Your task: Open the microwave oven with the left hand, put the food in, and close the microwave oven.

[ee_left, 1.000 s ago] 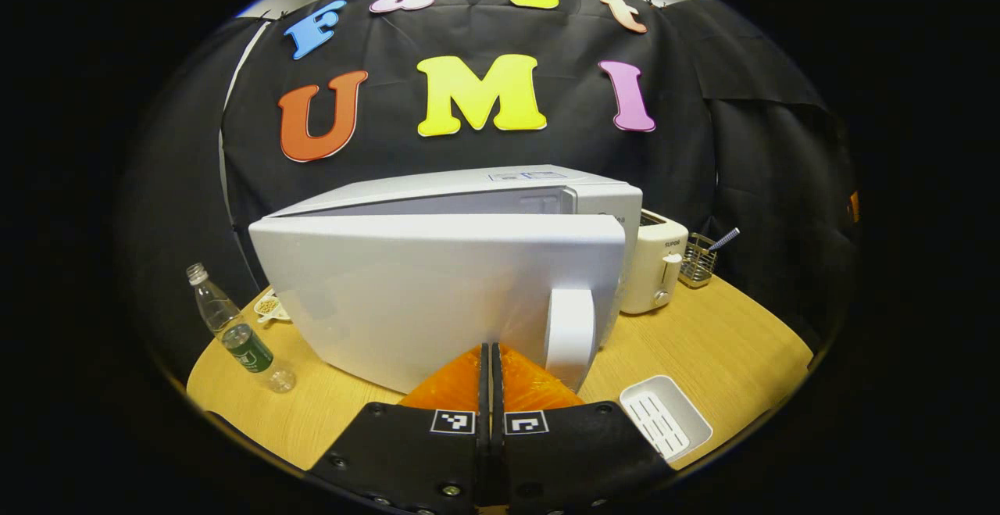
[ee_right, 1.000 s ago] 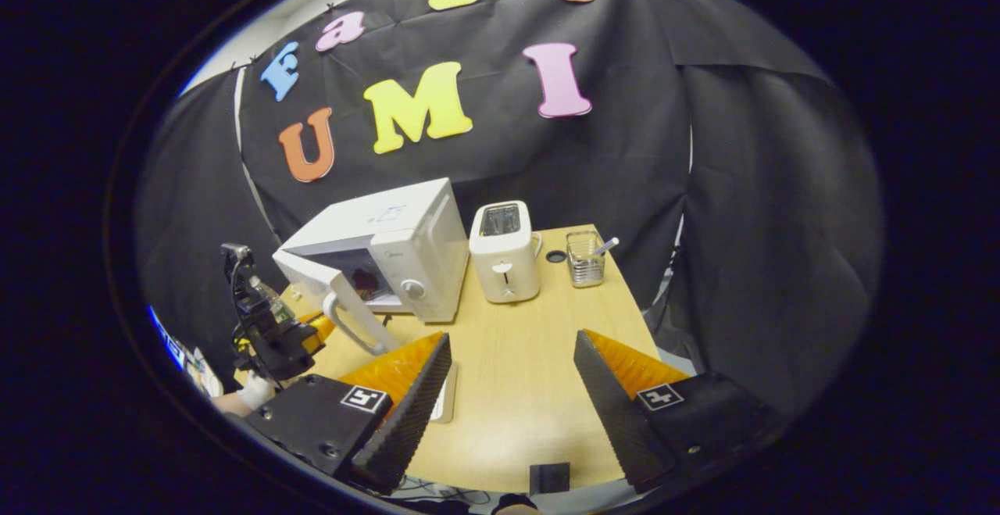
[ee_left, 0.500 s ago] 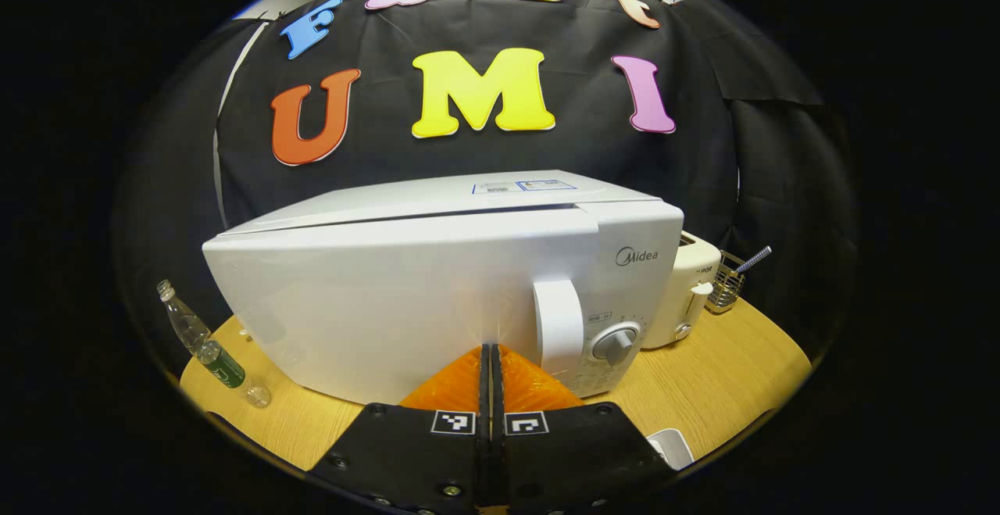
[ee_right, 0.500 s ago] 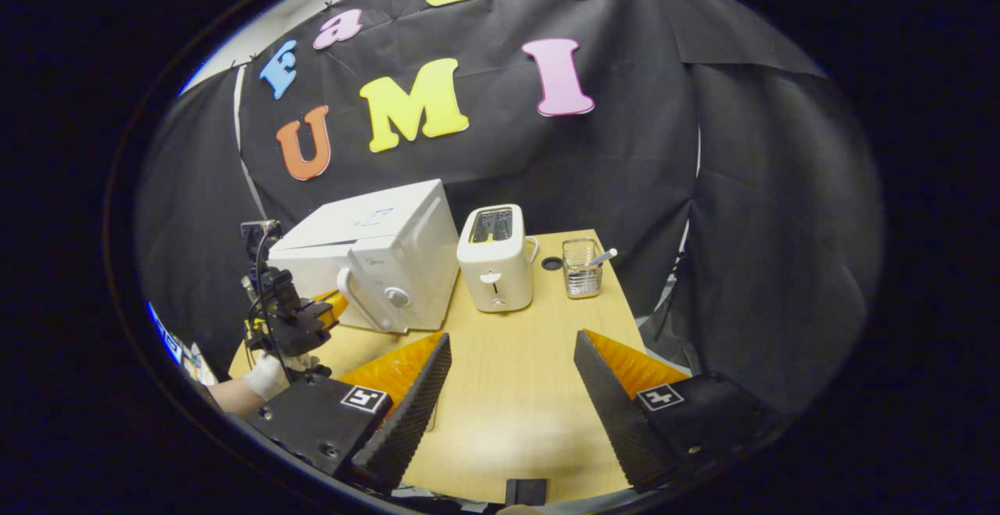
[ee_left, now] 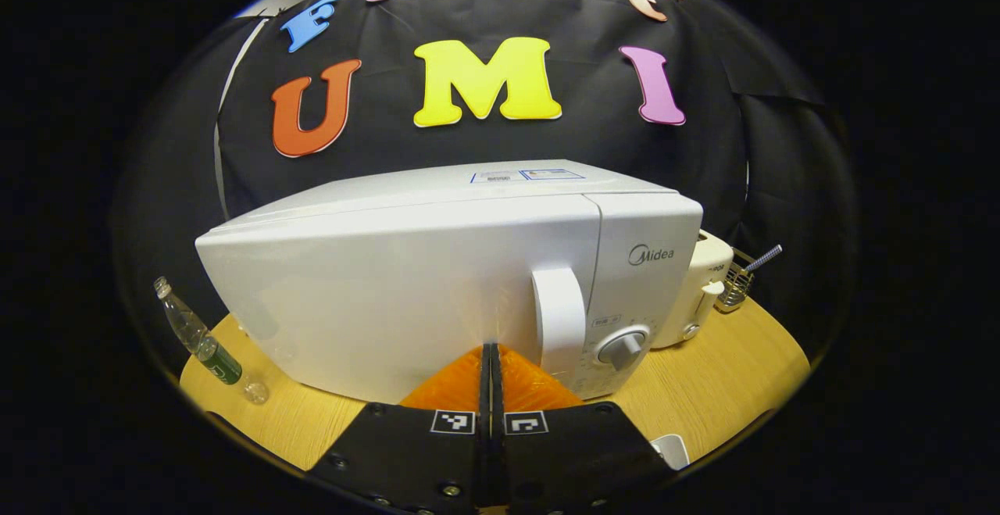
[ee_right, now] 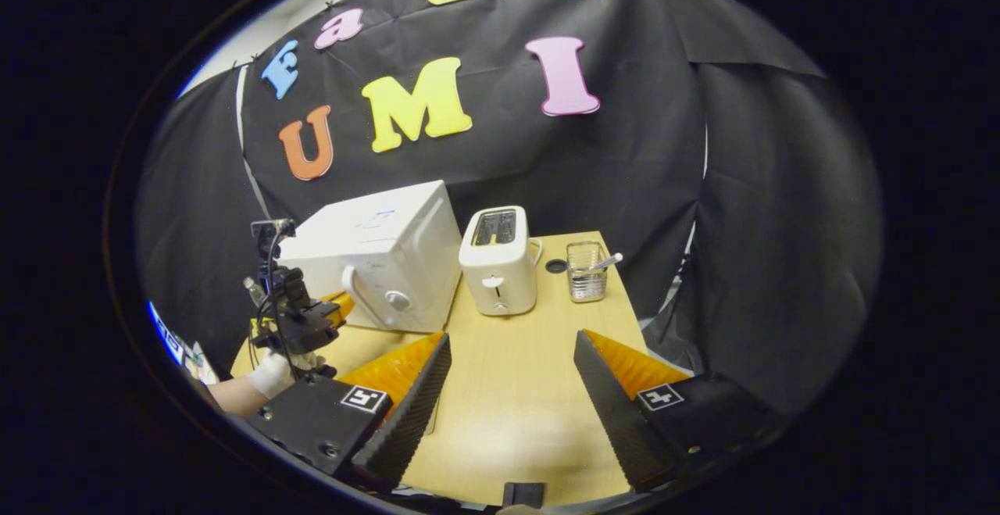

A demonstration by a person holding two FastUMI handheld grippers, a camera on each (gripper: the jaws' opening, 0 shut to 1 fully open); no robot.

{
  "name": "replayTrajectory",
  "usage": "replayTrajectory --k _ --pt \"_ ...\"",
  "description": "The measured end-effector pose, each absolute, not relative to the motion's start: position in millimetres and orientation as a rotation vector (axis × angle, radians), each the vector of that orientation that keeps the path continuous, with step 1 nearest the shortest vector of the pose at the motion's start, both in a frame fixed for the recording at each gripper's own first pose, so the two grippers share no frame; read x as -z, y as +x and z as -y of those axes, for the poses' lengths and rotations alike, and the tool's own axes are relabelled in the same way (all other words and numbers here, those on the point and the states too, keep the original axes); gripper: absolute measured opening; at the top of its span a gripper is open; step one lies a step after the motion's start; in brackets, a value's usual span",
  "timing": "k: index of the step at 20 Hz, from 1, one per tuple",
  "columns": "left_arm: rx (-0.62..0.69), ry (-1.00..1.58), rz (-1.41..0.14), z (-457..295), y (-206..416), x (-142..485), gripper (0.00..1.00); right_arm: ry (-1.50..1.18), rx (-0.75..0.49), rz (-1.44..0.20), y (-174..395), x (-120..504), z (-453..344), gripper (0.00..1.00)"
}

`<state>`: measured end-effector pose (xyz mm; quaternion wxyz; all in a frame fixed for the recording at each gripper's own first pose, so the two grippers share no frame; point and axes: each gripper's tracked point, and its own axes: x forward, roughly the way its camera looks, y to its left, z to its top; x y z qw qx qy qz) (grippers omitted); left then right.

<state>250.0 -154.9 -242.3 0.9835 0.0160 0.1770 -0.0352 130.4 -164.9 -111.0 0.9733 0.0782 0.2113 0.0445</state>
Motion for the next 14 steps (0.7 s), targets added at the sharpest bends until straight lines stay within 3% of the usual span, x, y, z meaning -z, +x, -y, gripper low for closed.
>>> replayTrajectory --k 1,2,4,5,6,7,9,14 --pt "0.044 0.045 -0.366 150 246 241 0.0 0.156 -0.094 -0.422 129 112 164 1.0" --pt "0.001 0.067 -0.371 140 240 237 0.0 0.145 -0.087 -0.415 127 112 165 0.91" --pt "-0.024 0.062 -0.377 129 220 227 0.0 0.136 -0.078 -0.396 123 111 167 0.91" --pt "-0.021 0.043 -0.376 128 209 223 0.01 0.144 -0.079 -0.393 121 113 167 1.0" --pt "-0.007 0.028 -0.393 127 194 219 0.09 0.152 -0.083 -0.391 120 113 164 1.0" --pt "0.004 0.028 -0.409 121 176 217 0.27 0.149 -0.081 -0.385 117 116 164 1.0" --pt "-0.034 0.06 -0.386 100 149 203 0.95 0.134 -0.069 -0.373 112 122 166 1.0" --pt "0.001 0.088 -0.349 77 93 172 0.95 0.149 -0.018 -0.354 89 126 154 1.0"
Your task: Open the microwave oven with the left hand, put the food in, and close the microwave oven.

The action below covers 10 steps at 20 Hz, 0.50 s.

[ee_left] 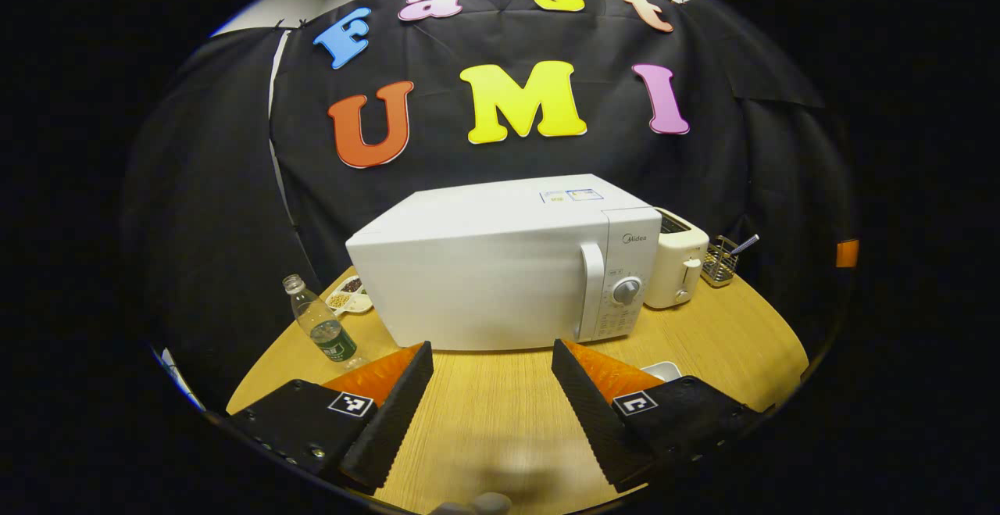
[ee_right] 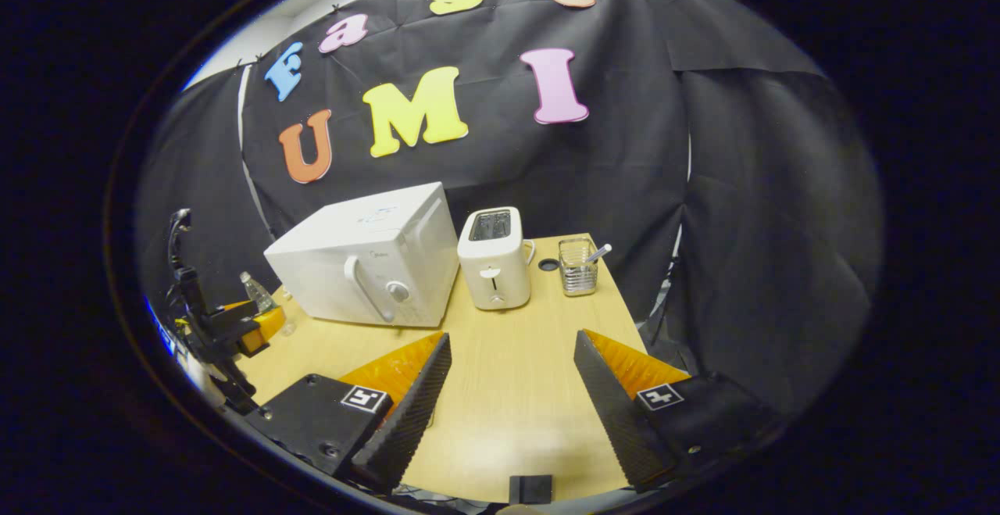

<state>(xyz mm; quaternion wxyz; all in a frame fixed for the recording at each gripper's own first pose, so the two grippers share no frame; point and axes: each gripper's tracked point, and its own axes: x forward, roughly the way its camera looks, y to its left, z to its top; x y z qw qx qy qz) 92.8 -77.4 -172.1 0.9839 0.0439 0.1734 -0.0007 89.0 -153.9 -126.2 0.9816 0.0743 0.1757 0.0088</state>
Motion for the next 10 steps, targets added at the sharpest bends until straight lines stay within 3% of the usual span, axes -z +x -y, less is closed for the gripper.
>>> replayTrajectory --k 1,2,3,4,5,10 --pt "0.015 0.083 -0.331 74 83 161 0.95 0.145 0.001 -0.342 82 122 150 1.0" --pt "0.036 0.069 -0.313 71 74 148 0.95 0.141 0.016 -0.324 74 115 143 0.91" --pt "0.054 0.051 -0.293 69 65 134 0.95 0.138 0.025 -0.309 65 106 134 0.9" --pt "0.069 0.039 -0.267 63 56 117 0.95 0.136 0.03 -0.285 54 95 123 0.91" --pt "0.075 0.033 -0.238 53 47 100 0.95 0.127 0.034 -0.252 45 81 112 1.0" --pt "0.088 -0.014 -0.099 12 4 19 0.95 0.096 0.024 -0.102 1 12 50 1.0"
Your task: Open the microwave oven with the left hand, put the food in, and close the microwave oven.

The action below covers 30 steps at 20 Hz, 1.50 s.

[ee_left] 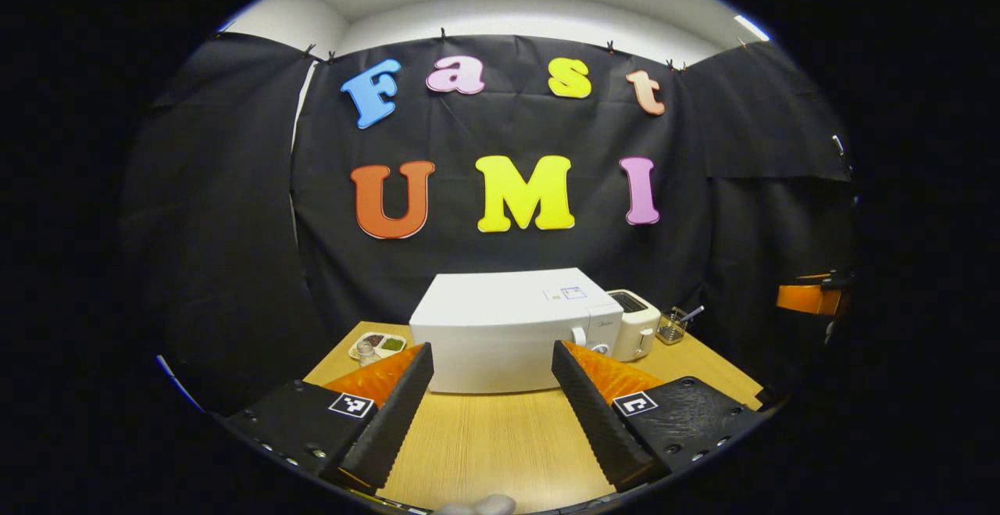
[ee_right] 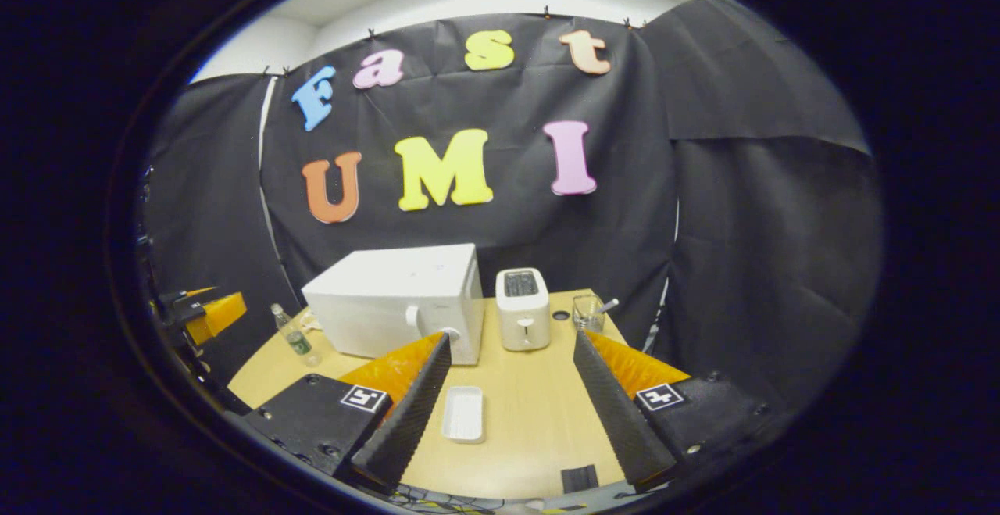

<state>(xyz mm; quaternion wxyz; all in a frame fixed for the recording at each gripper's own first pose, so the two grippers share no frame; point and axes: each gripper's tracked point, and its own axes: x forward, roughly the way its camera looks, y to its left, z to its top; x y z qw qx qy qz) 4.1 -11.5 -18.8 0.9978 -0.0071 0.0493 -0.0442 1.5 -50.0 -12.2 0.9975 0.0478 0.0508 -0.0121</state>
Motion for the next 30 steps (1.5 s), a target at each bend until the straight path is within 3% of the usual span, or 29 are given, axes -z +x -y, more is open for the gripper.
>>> replayTrajectory --k 3,4,5,6,7,8,10,11,12,13,14,19,20,21,23,24,25,26,27,28,29,30 --pt "0.047 -0.011 -0.072 -20 -15 -6 0.95 0.083 0.006 -0.034 -25 -18 19 1.0" --pt "0.048 -0.018 -0.071 -24 -21 -11 0.88 0.078 -0.001 -0.016 -32 -28 11 0.91" --pt "0.055 -0.029 -0.062 -25 -26 -17 0.94 0.069 0.0 -0.004 -37 -34 7 0.91" --pt "0.058 -0.033 -0.056 -28 -31 -22 0.93 0.06 0.007 0.005 -41 -39 4 1.0" --pt "0.054 -0.033 -0.052 -33 -35 -25 0.93 0.054 0.011 0.014 -44 -45 2 1.0" --pt "0.052 -0.033 -0.043 -36 -37 -29 0.93 0.049 0.014 0.023 -47 -49 -1 0.91" --pt "0.051 -0.042 -0.034 -39 -41 -34 0.93 0.038 0.008 0.034 -51 -54 -9 0.9" --pt "0.048 -0.053 -0.03 -41 -43 -37 0.93 0.033 0.003 0.033 -52 -54 -13 0.9" --pt "0.047 -0.062 -0.027 -43 -45 -40 0.93 0.026 0.001 0.028 -53 -54 -15 1.0" --pt "0.046 -0.071 -0.019 -44 -47 -43 0.93 0.022 0.001 0.023 -53 -53 -15 1.0" --pt "0.048 -0.076 -0.018 -44 -49 -46 0.93 0.02 0.002 0.023 -54 -54 -15 0.9" --pt "0.043 -0.053 -0.011 -47 -51 -49 0.93 0.02 -0.004 0.041 -51 -61 -19 0.9" --pt "0.046 -0.054 -0.012 -46 -52 -50 0.93 0.024 -0.009 0.037 -50 -60 -20 1.0" --pt "0.051 -0.054 -0.011 -45 -52 -52 0.93 0.027 -0.011 0.034 -51 -58 -21 0.9" --pt "0.049 -0.052 -0.009 -45 -50 -52 0.93 0.026 -0.008 0.036 -48 -59 -21 0.91" --pt "0.048 -0.05 -0.008 -43 -48 -53 0.93 0.026 -0.007 0.038 -48 -60 -20 1.0" --pt "0.049 -0.05 -0.006 -44 -47 -55 0.93 0.026 -0.006 0.042 -49 -60 -19 0.9" --pt "0.051 -0.05 -0.001 -43 -46 -57 0.93 0.026 -0.002 0.044 -48 -63 -18 1.0" --pt "0.057 -0.05 0.002 -42 -46 -58 0.93 0.026 0.003 0.047 -46 -64 -15 0.9" --pt "0.059 -0.051 0.004 -41 -46 -59 0.93 0.027 0.007 0.053 -46 -66 -13 1.0" --pt "0.064 -0.051 0.007 -39 -44 -60 0.93 0.03 0.01 0.058 -47 -69 -13 0.9" --pt "0.066 -0.049 0.008 -40 -43 -61 0.93 0.032 0.011 0.06 -46 -70 -13 1.0"
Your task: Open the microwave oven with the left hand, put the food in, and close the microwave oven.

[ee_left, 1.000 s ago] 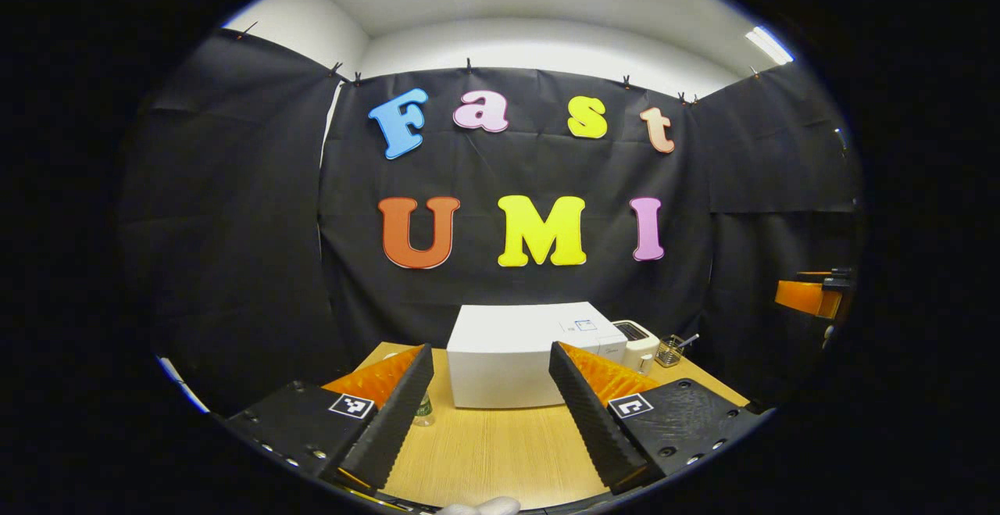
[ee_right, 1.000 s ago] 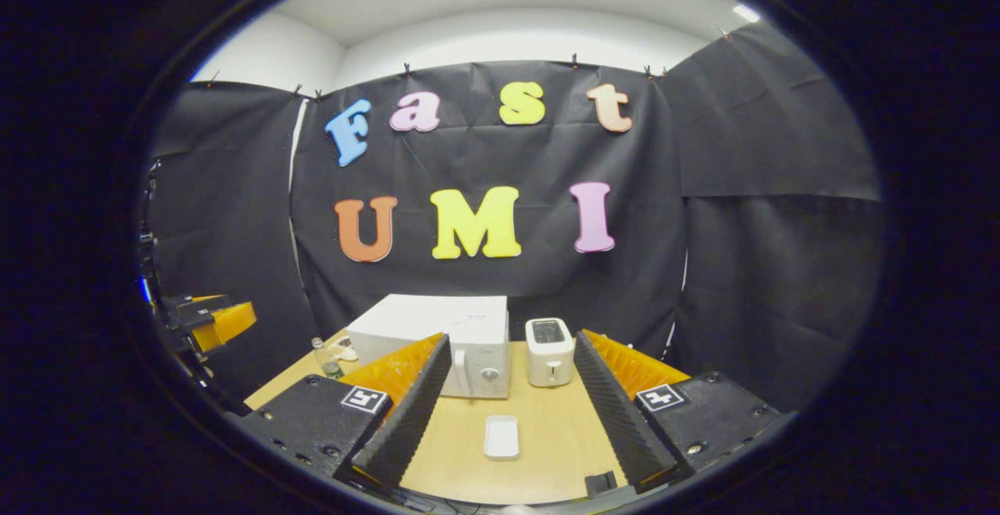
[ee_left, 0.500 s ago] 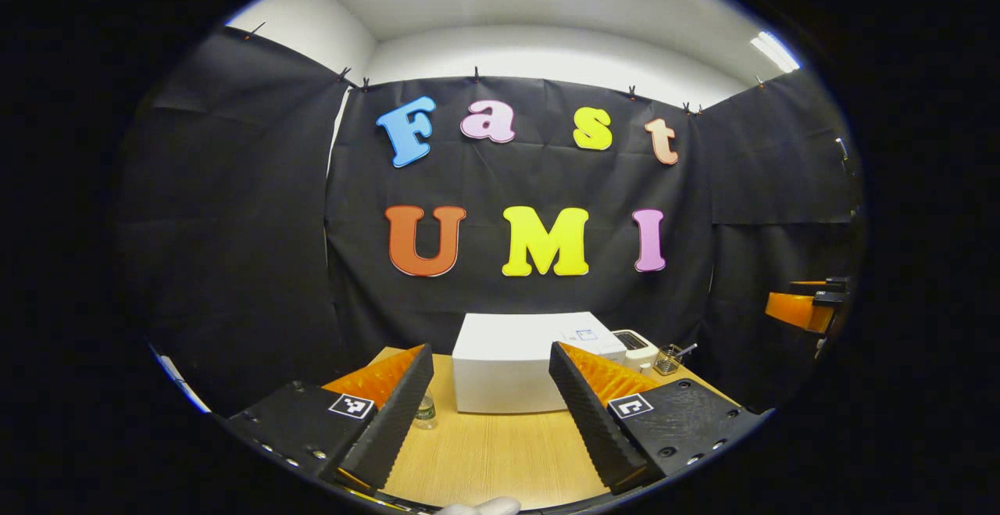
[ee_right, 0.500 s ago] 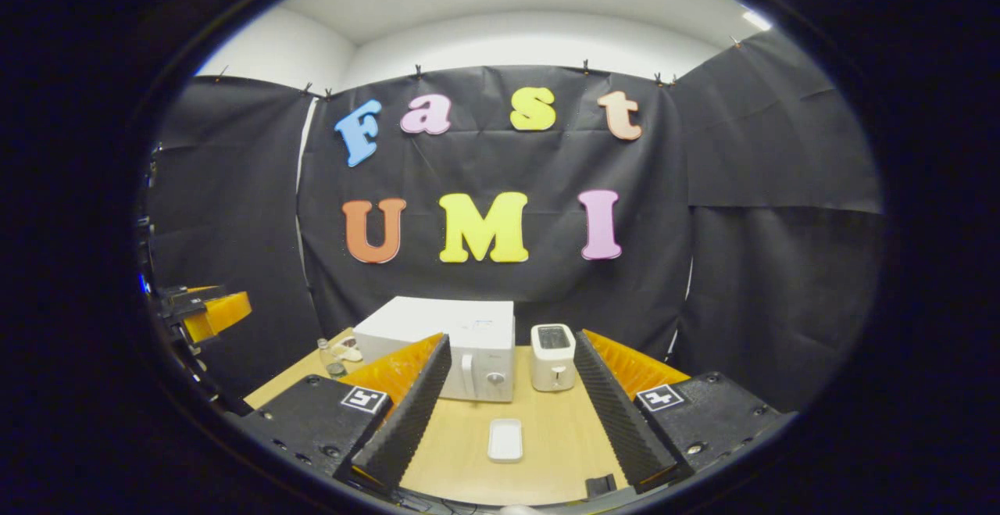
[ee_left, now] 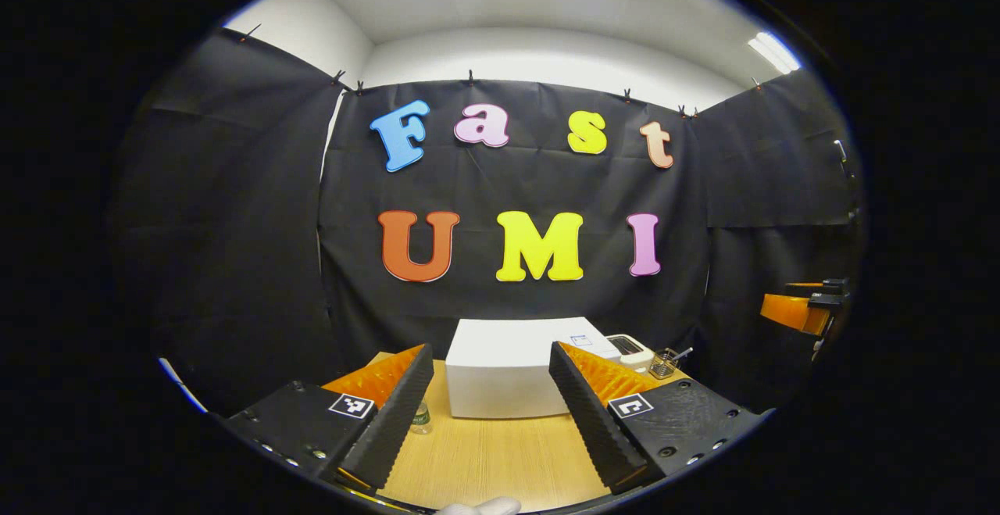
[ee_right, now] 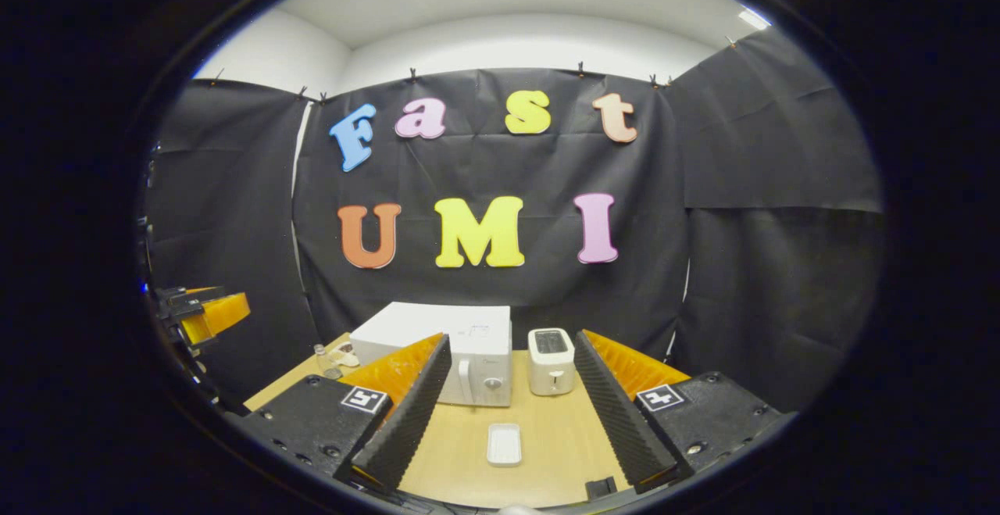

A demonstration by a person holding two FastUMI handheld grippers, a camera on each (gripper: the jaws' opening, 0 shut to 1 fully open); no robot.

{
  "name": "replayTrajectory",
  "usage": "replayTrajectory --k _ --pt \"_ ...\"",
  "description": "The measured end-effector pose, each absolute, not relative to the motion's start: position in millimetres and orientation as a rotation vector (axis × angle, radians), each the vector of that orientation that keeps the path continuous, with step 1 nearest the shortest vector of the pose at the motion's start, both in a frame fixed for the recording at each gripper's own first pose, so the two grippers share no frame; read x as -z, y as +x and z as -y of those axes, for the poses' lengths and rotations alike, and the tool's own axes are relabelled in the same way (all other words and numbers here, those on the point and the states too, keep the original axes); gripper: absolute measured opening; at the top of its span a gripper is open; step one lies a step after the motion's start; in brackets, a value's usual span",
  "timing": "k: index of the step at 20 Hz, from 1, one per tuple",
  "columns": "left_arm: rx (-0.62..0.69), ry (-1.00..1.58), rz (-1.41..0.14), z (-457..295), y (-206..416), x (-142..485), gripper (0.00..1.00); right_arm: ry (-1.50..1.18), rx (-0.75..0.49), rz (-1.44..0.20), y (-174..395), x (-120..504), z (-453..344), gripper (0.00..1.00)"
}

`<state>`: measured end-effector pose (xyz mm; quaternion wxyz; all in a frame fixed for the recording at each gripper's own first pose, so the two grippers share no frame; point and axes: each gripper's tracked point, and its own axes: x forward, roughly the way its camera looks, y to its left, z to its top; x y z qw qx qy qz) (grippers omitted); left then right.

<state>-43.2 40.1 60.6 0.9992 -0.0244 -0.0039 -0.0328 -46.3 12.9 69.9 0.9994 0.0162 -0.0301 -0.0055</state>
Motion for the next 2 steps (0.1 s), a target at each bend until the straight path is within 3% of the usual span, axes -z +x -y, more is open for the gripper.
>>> replayTrajectory --k 1,2 --pt "0.065 -0.046 0.009 -41.4 -42.8 -60.8 0.93 0.034 0.011 0.06 -45.5 -70.3 -13.3 0.9" --pt "0.063 -0.043 0.008 -42.4 -40.7 -61.2 0.93 0.037 0.009 0.061 -44.5 -71.5 -14.4 0.9"
